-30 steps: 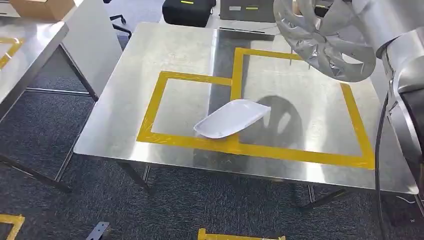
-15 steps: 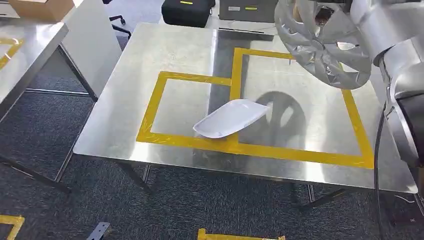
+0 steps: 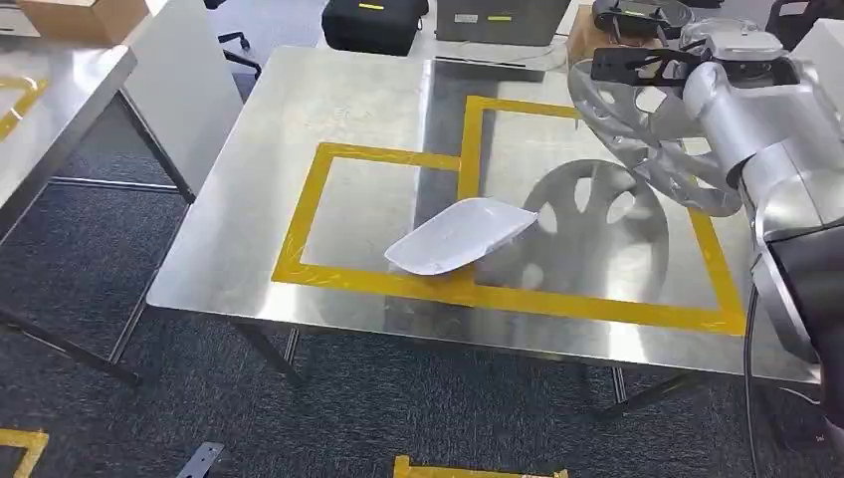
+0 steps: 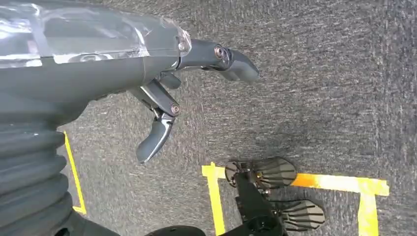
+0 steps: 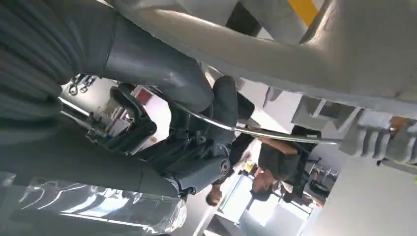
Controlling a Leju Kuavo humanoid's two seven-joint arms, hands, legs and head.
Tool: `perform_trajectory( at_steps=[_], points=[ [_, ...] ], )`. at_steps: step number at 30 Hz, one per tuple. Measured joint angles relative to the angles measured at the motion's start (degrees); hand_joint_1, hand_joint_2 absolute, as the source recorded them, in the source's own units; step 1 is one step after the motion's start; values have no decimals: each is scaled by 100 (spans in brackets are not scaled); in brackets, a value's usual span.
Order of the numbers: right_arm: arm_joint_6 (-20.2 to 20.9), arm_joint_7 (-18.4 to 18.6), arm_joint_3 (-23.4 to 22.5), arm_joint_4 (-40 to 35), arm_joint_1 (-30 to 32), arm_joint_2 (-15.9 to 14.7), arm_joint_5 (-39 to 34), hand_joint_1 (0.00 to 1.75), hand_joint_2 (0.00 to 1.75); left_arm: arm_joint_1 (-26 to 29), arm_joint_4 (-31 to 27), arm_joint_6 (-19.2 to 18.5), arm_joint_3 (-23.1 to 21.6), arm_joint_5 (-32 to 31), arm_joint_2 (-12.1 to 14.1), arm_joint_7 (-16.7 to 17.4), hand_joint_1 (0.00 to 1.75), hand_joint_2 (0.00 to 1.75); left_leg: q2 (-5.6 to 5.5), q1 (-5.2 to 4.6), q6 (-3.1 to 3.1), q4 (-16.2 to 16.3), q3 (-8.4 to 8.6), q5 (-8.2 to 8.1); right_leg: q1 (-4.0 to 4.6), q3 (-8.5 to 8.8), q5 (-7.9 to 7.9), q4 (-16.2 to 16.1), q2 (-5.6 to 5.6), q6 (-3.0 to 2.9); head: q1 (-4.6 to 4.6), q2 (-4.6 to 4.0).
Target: Take the parts from the cabinet and place them on the table.
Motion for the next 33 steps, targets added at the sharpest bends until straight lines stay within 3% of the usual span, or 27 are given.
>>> perform_trajectory(
  at_steps=[10,20,33],
  points=[
    [0,-31,-4,-28,349,-173,96,175,175,-90,260,-52,94,-159,-87,-153,0,175,8,-7,9,1,1,6,-9,1,9,-1,1,14,-2,0],
    [11,-50,-35,-46,359,-236,100,175,175,-158,483,-120,135,-245,-151,-378,0,175,29,-6,9,0,3,6,-9,1,8,-1,11,15,-2,0],
    [17,-70,-37,-66,358,-275,98,175,175,-196,636,-138,140,-267,-219,-417,0,175,49,-6,9,0,6,5,-9,1,8,-1,28,16,0,0]
  ],
)
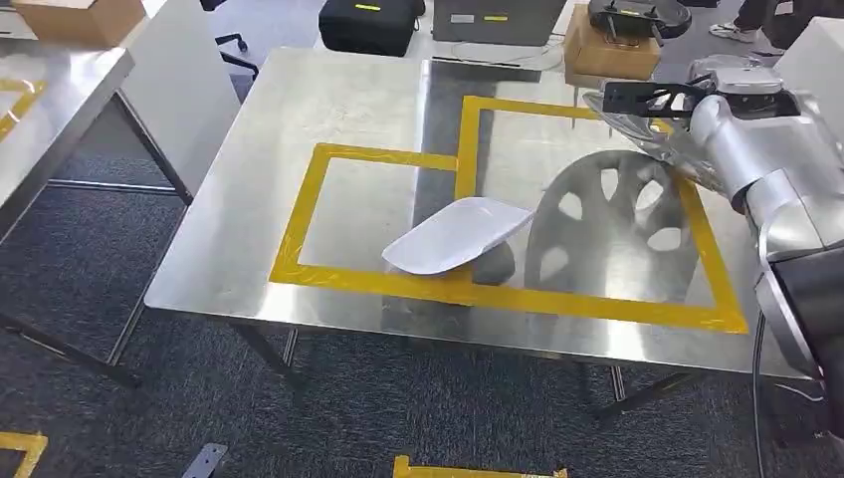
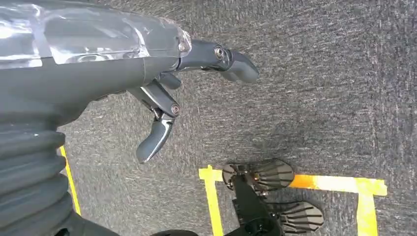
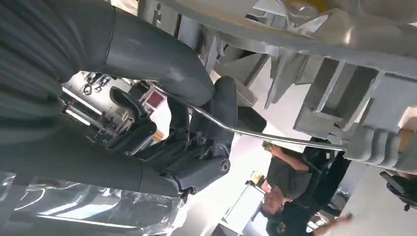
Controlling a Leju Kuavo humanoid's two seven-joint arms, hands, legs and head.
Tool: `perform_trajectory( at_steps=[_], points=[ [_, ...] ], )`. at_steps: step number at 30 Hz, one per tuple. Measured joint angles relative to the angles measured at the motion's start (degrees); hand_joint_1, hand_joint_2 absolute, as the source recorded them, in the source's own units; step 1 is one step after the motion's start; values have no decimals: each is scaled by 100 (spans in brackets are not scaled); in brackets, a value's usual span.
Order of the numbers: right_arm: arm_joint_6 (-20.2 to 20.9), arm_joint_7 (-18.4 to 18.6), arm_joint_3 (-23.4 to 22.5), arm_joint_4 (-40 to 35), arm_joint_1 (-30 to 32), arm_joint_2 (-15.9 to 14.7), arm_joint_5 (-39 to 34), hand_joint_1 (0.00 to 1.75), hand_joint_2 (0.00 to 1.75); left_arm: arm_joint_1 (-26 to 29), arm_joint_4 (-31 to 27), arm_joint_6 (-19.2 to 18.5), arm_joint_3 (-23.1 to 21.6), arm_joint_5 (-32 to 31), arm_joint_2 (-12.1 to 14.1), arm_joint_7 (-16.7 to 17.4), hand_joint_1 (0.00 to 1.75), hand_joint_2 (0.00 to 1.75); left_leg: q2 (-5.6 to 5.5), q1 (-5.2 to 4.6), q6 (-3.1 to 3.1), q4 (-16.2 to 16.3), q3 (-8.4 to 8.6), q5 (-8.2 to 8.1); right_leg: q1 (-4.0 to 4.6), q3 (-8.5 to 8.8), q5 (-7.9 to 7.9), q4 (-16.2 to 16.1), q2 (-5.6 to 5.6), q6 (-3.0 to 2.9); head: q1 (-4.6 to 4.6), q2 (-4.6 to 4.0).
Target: Take the parts from the cabinet and place them on the table.
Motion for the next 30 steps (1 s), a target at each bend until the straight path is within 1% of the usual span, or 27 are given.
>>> perform_trajectory(
  at_steps=[5,11,16,21,30],
  points=[
    [0,-177,-7,-13,-1,2,-66,175,175,-30,66,-15,4,-17,-15,-66,0,175,9,0,0,0,-1,0,0,0,0,0,1,0,0,0],
    [0,-256,-59,-44,-46,46,-77,175,175,-78,166,-35,39,-26,-28,-129,0,175,38,1,2,-1,-1,-2,-1,-2,1,1,5,1,-2,0],
    [35,-275,-107,-61,-176,116,-77,175,175,-102,234,-57,55,-26,-50,-177,0,175,61,2,6,-1,2,-5,0,-3,1,2,21,1,-7,0],
    [90,-238,-114,-63,-277,177,-61,175,175,-115,289,-70,96,-28,-61,-208,0,175,64,2,6,-2,3,-5,0,-3,1,3,25,2,-7,0],
    [68,-212,-125,-61,-390,232,-61,175,175,-148,371,-98,133,-46,-70,-245,0,175,67,2,6,-1,5,-5,0,-3,2,4,29,2,-7,0]
  ],
)
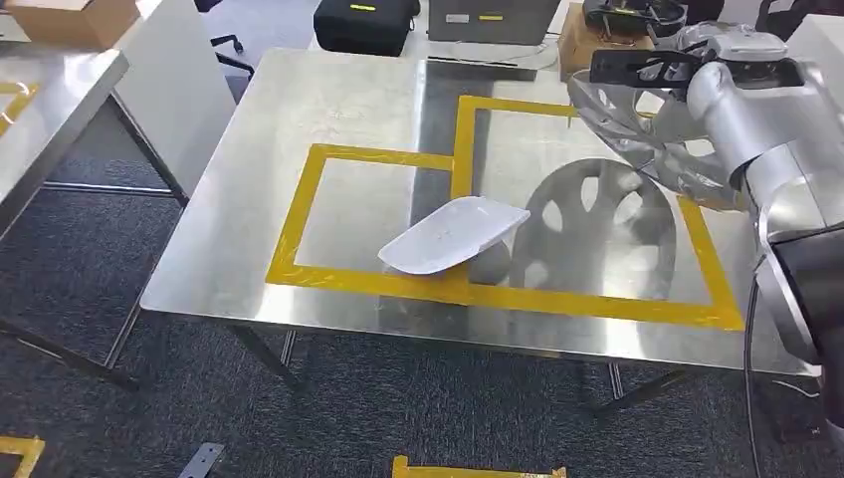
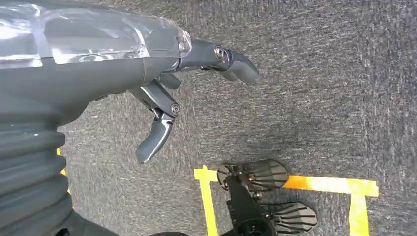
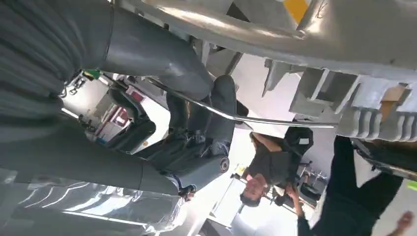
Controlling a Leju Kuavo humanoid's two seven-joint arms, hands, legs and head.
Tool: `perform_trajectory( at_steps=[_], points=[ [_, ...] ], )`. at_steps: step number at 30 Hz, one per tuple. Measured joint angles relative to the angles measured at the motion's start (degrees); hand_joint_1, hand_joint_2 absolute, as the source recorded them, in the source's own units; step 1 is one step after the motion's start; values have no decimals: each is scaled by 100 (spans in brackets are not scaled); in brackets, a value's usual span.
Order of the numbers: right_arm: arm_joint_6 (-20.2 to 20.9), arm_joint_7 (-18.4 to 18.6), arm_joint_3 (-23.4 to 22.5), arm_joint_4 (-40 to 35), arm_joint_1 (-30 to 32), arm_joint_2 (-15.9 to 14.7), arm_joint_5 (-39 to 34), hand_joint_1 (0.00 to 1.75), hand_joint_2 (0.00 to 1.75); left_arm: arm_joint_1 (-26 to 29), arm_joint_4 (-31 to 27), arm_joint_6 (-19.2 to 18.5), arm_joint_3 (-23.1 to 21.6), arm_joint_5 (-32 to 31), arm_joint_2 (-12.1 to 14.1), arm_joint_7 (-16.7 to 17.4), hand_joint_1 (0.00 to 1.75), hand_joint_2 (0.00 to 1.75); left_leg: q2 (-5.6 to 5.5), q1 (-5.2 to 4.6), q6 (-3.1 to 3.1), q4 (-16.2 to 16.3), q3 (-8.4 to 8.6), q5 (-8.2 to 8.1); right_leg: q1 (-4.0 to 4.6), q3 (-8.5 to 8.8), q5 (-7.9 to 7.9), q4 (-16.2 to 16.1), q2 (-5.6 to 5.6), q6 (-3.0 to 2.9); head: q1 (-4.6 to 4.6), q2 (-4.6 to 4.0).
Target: Take the parts from the cabinet and place them on the table.
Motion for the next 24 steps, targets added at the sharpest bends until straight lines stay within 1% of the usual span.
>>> perform_trajectory(
  at_steps=[6,11,19,20,24],
  points=[
    [48,-39,-7,0,-258,77,-26,175,175,-15,53,-99,0,-15,11,-77,0,175,8,0,0,0,-1,0,-1,-1,0,2,3,0,4,0],
    [162,-295,-7,0,-406,179,-68,175,175,-27,85,-133,0,-17,11,-133,0,175,11,0,4,0,0,-3,0,-3,0,2,7,0,-2,0],
    [251,-494,-4,2,-453,278,-118,175,175,-49,160,-140,2,-39,11,-173,0,175,6,0,5,0,1,-3,0,-4,0,6,7,0,0,0],
    [264,-500,-4,2,-453,286,-120,0,175,-52,168,-140,4,-44,11,-179,0,175,5,0,5,0,1,-3,0,-3,0,6,7,0,-2,0],
    [289,-511,-2,2,-452,317,-127,0,175,-68,208,-153,2,-146,9,-192,0,175,-4,0,6,0,0,-4,0,-3,0,6,5,0,0,0]
  ],
)
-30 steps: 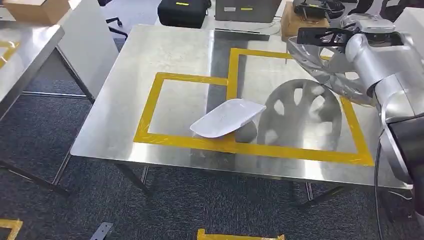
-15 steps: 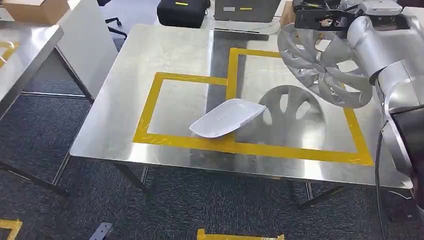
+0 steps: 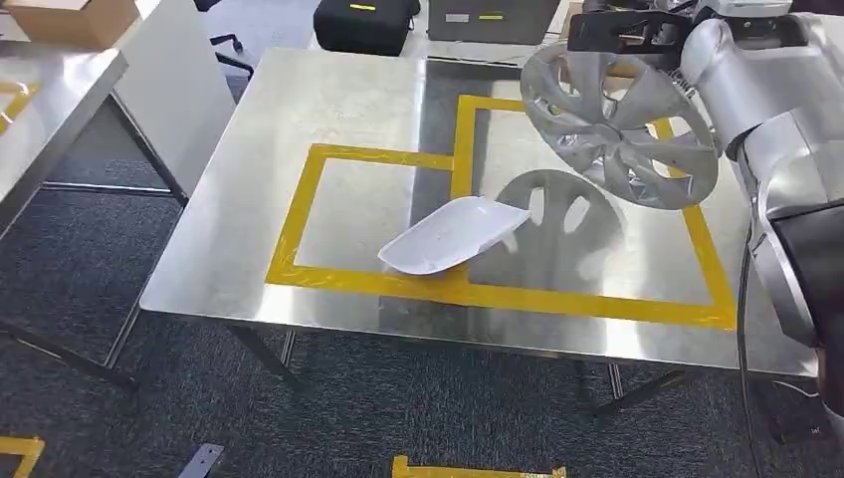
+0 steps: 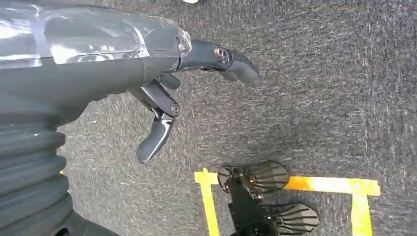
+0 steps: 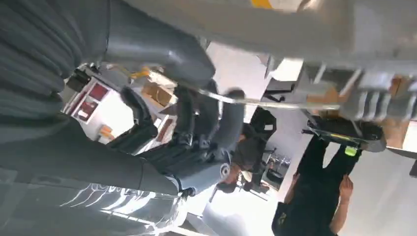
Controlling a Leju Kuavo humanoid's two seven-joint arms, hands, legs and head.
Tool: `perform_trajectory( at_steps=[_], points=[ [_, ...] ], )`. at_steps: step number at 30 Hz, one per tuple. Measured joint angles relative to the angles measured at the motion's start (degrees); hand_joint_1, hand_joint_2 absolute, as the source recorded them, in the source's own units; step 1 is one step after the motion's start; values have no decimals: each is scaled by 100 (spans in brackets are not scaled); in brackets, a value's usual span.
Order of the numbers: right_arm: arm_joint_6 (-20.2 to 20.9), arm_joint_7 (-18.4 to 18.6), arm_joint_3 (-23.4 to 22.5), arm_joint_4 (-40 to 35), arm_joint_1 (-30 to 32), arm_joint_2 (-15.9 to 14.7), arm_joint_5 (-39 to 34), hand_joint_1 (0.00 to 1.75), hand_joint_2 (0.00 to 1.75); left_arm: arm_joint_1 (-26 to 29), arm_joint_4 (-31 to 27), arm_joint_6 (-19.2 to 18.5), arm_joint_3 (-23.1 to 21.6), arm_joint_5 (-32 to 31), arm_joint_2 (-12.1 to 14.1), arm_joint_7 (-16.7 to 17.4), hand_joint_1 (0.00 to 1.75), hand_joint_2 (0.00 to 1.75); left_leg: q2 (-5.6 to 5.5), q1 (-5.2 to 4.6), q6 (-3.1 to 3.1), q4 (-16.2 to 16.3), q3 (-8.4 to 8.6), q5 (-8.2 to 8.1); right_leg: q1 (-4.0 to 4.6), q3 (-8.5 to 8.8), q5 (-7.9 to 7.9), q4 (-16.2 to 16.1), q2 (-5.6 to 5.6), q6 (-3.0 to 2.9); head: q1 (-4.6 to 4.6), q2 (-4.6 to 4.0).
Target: Take the parts from the cabinet and place them on the table.
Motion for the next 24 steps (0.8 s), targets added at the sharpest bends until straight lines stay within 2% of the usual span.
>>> perform_trajectory(
  at_steps=[4,5,24],
  points=[
    [4,-29,0,0,-22,42,-2,0,175,-25,37,-17,0,-70,-2,0,0,175,-2,0,1,0,1,0,0,0,0,0,0,0,2,0],
    [4,-31,0,0,-33,50,-2,0,175,-29,46,-15,0,-72,-2,0,0,0,-5,0,1,0,1,-1,0,0,0,0,0,0,-2,0],
    [15,-31,4,0,-78,118,-2,0,175,-50,160,2,44,-57,-39,2,0,0,-29,-1,1,0,5,0,-1,4,3,-1,-2,4,-2,0]
  ],
)
